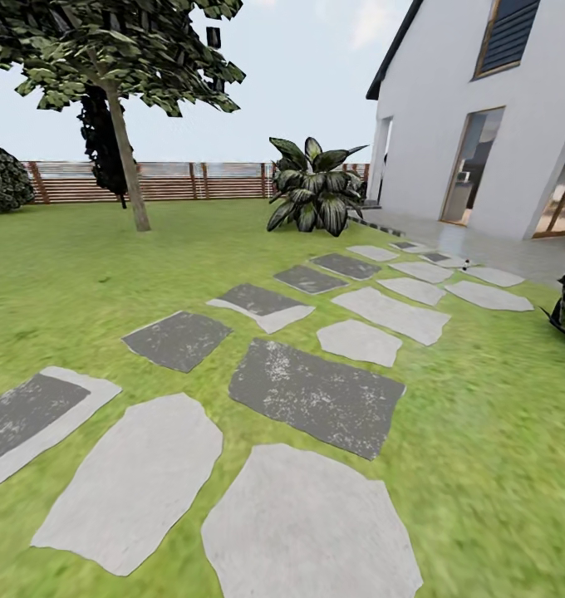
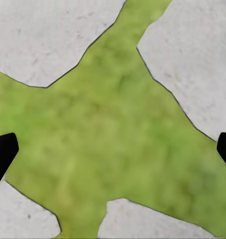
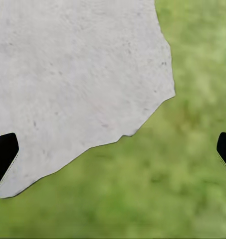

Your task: Pick up the pesticide atomizer in the garden and spray insectifuge to fully cover both potted plants in the garden.

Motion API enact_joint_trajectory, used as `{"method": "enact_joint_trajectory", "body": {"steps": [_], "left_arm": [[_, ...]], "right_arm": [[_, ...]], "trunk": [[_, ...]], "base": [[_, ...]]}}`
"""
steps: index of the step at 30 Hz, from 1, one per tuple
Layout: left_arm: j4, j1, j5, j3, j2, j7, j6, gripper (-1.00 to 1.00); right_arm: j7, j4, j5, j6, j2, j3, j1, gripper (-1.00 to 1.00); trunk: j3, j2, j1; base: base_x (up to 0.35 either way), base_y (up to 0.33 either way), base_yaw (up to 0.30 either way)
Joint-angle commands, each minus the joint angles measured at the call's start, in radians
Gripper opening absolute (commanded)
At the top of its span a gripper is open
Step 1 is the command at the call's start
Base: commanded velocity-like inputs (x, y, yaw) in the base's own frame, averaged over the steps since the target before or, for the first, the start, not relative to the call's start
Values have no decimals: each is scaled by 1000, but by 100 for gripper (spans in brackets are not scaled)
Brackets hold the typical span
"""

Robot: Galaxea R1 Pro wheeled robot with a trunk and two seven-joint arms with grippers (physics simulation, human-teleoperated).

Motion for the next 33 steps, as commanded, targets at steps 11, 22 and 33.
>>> {"method": "enact_joint_trajectory", "body": {"steps": [11,22,33], "left_arm": [[1,-1,2,2,0,-1,-3,100],[1,-1,2,2,0,0,-3,100],[1,-1,2,2,0,0,-2,100]], "right_arm": [[0,1,1,-3,0,-2,-1,100],[0,1,1,-3,0,-2,-1,100],[0,1,1,-3,0,-2,-1,100]], "trunk": [[-1,0,0],[-1,0,0],[-1,0,0]], "base": [[332,0,0],[328,0,0],[311,0,0]]}}
